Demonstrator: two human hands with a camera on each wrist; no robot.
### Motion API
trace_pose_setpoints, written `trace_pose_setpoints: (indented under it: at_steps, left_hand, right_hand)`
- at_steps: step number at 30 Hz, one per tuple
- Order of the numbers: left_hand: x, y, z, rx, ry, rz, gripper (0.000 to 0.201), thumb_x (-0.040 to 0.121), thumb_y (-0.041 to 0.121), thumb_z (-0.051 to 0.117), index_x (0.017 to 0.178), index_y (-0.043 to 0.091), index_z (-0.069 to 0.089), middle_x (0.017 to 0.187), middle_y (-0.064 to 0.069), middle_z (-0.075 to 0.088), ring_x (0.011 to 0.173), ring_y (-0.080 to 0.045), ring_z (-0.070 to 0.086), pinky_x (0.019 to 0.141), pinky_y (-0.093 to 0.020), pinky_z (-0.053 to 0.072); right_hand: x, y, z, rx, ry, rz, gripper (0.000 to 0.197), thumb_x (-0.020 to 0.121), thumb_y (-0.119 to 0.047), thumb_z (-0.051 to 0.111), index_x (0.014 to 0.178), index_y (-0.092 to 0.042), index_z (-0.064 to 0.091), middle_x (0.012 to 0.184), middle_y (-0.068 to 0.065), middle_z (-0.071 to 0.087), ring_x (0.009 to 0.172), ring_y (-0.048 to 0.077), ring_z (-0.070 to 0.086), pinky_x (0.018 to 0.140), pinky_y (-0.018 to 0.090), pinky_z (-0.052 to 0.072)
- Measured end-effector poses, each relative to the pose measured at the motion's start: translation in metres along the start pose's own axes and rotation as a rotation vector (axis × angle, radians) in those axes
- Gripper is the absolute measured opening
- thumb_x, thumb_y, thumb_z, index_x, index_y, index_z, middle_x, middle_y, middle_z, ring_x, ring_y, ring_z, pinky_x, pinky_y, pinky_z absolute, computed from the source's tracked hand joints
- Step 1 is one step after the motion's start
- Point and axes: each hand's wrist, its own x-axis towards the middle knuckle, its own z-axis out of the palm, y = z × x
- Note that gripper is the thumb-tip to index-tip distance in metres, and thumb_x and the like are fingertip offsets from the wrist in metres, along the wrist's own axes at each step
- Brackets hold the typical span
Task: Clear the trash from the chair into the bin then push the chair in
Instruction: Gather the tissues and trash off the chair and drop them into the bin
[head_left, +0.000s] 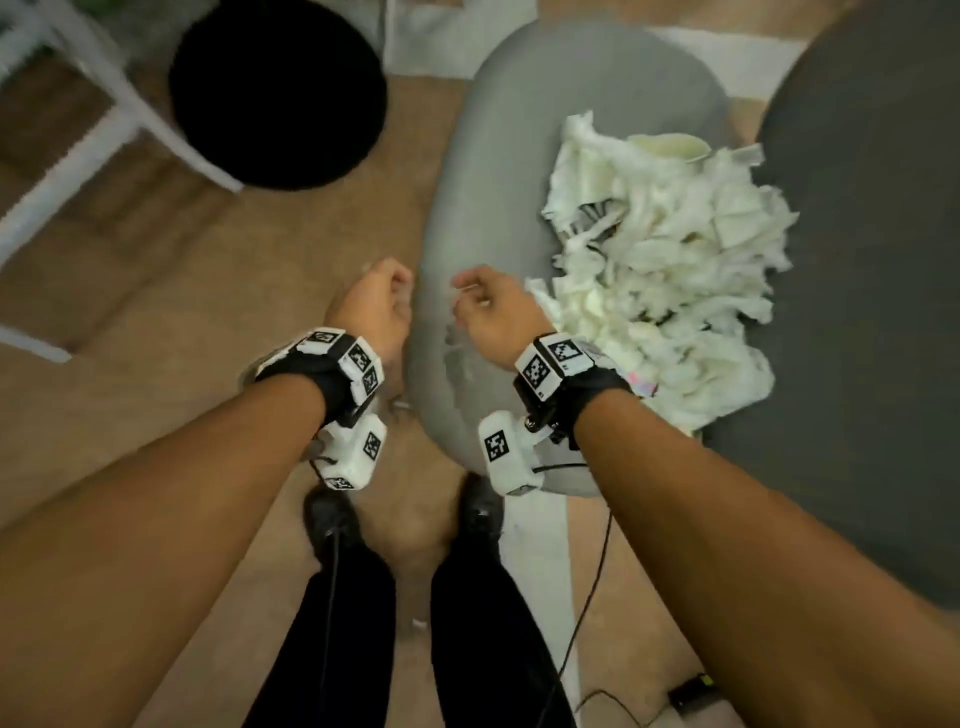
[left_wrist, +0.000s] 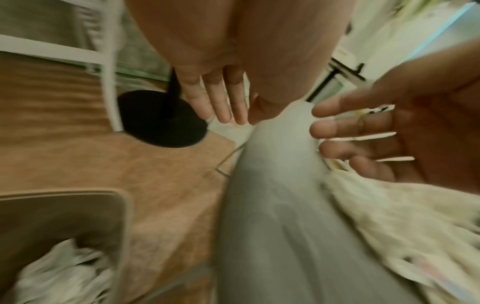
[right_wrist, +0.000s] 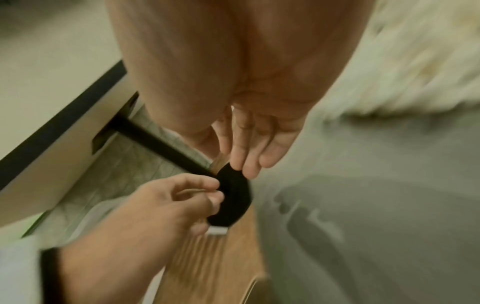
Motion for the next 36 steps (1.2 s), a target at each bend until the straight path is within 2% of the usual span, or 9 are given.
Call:
trace_pose_setpoints:
  at_steps: [8,14,18,20,22,26,29,32,36]
  left_hand:
    - [0.003,0.176,0.108,0.118,-0.116,0.459,0.060,0.081,0.024,0.065,0.137,0.021,0.044,0.137,-0.005,0.041,0.127,-0.027,0.040,0.108,-0.044,0.037]
    - [0.036,0.232,0.146,0.395,-0.251,0.488,0.077,0.076,0.027,0.075,0.142,0.037,0.037,0.156,-0.006,0.012,0.140,-0.036,0.024,0.104,-0.050,0.038]
    - [0.048,0.222,0.150,0.374,-0.290,0.403,0.020,0.089,0.008,0.057,0.109,0.008,0.061,0.118,-0.014,0.056,0.111,-0.035,0.054,0.085,-0.033,0.041]
    - [0.041,0.209,0.146,0.264,-0.201,0.319,0.010,0.088,0.014,0.056,0.096,0.009,0.055,0.095,-0.007,0.057,0.091,-0.031,0.056,0.071,-0.031,0.038]
    - [0.031,0.195,0.142,0.149,-0.140,0.242,0.015,0.088,0.020,0.052,0.099,0.014,0.044,0.083,-0.001,0.052,0.076,-0.028,0.054,0.063,-0.031,0.036]
    - [0.024,0.170,0.134,0.052,-0.055,0.127,0.031,0.087,0.038,0.050,0.115,0.023,0.046,0.089,-0.004,0.061,0.079,-0.028,0.058,0.072,-0.035,0.048]
    - [0.026,0.156,0.130,0.093,-0.015,0.154,0.030,0.089,0.043,0.054,0.069,0.021,0.057,0.072,-0.005,0.064,0.068,-0.026,0.058,0.064,-0.033,0.047]
    - [0.025,0.152,0.123,0.065,0.035,0.139,0.037,0.086,0.037,0.050,0.052,0.028,0.041,0.068,-0.009,0.055,0.070,-0.020,0.049,0.061,-0.031,0.041]
    - [0.026,0.153,0.111,0.063,0.040,0.045,0.019,0.084,0.014,0.053,0.065,0.016,0.049,0.079,-0.009,0.055,0.076,-0.023,0.051,0.071,-0.034,0.048]
  right_hand:
    - [-0.020,0.117,-0.160,-0.089,0.310,0.041,0.028,0.096,-0.019,0.051,0.120,-0.015,0.064,0.116,0.001,0.070,0.100,0.019,0.066,0.088,0.028,0.050]
    - [-0.009,0.162,-0.201,-0.069,0.516,0.097,0.035,0.090,-0.020,0.060,0.125,-0.018,0.058,0.134,0.004,0.049,0.116,0.022,0.056,0.101,0.032,0.047]
    - [0.006,0.167,-0.212,-0.164,0.521,0.150,0.077,0.080,-0.030,0.072,0.147,-0.021,0.035,0.158,0.004,0.021,0.141,0.030,0.028,0.113,0.041,0.035]
    - [0.019,0.167,-0.217,-0.185,0.424,0.157,0.102,0.076,-0.034,0.078,0.157,-0.026,0.015,0.166,0.002,0.006,0.150,0.031,0.015,0.119,0.047,0.029]
    - [0.034,0.168,-0.219,-0.216,0.310,0.172,0.116,0.075,-0.036,0.082,0.158,-0.029,0.002,0.164,0.007,0.018,0.149,0.031,0.025,0.118,0.049,0.032]
    - [0.046,0.171,-0.219,-0.405,0.304,0.186,0.062,0.090,-0.027,0.061,0.148,-0.028,0.038,0.120,0.011,0.067,0.114,0.035,0.061,0.099,0.045,0.049]
    - [0.045,0.171,-0.212,-0.456,0.422,0.087,0.028,0.094,-0.022,0.050,0.115,-0.018,0.068,0.107,0.011,0.070,0.104,0.036,0.064,0.091,0.043,0.053]
    - [0.042,0.168,-0.208,-0.339,0.454,0.076,0.030,0.100,-0.023,0.042,0.117,-0.006,0.060,0.119,0.017,0.060,0.112,0.038,0.055,0.097,0.045,0.047]
    - [0.031,0.158,-0.208,-0.155,0.422,0.145,0.043,0.100,-0.040,0.043,0.117,-0.001,0.052,0.124,0.017,0.053,0.107,0.035,0.056,0.086,0.034,0.043]
